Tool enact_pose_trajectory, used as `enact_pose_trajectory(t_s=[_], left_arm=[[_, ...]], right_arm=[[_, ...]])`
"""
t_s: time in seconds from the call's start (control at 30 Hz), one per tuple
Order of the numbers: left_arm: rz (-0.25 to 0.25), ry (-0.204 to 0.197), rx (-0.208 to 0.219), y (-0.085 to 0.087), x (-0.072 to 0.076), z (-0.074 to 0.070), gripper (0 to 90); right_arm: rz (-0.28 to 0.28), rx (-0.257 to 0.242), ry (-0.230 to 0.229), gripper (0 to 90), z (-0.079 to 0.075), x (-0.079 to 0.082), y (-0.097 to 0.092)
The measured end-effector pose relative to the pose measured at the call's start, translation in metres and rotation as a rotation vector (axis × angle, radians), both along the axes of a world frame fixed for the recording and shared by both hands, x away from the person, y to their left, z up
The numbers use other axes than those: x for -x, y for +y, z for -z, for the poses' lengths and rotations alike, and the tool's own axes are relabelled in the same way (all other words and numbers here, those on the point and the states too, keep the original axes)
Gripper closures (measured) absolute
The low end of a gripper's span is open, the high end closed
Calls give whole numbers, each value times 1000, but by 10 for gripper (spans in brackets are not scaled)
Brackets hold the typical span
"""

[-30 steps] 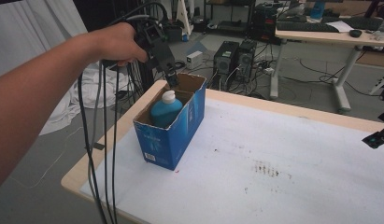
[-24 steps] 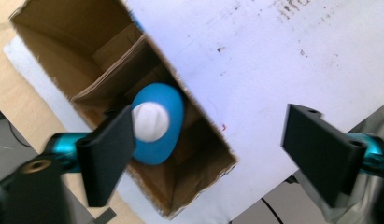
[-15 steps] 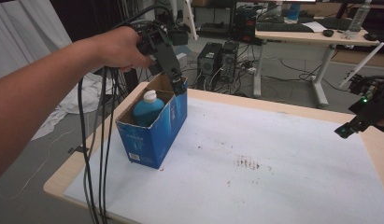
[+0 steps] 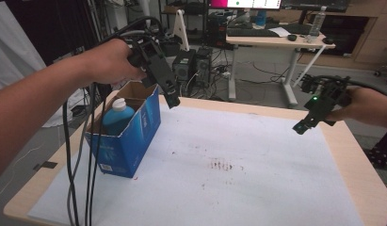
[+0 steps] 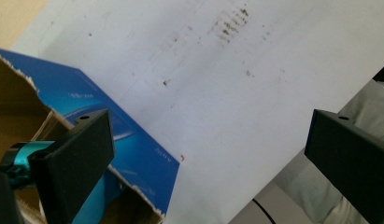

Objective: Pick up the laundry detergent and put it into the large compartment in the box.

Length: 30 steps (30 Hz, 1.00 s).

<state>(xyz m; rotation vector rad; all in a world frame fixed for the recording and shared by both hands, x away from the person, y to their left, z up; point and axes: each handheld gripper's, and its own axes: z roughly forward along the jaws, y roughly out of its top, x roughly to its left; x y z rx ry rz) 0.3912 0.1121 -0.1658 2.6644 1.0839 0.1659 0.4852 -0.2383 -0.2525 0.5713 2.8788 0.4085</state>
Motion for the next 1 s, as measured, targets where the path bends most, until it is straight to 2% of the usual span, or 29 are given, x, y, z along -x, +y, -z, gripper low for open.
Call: enact_pose_trajectory(t_s=[0.1, 0.23, 0.3, 0.53, 0.73, 0.9, 1.0], left_arm=[[60, 17, -10, -12, 1, 3, 16], [58, 22, -12, -25, 0, 7, 16], [31, 25, 10, -31, -2, 10, 16], [-17, 34, -7, -48, -5, 26, 16], [-70, 36, 13, -65, -12, 43, 16], [-111, 25, 33, -77, -12, 55, 16], [-130, 32, 39, -80, -13, 61, 16]], right_arm=[[-2, 0, 1, 21, 0, 1, 2], [-11, -1, 5, 21, 0, 3, 5], [-11, 4, 9, 21, 0, 4, 6], [-24, 0, 7, 21, 0, 5, 10], [-22, -6, 14, 21, 3, 6, 8], [-17, -9, 18, 21, 6, 6, 5], [-20, -10, 20, 21, 8, 6, 5]])
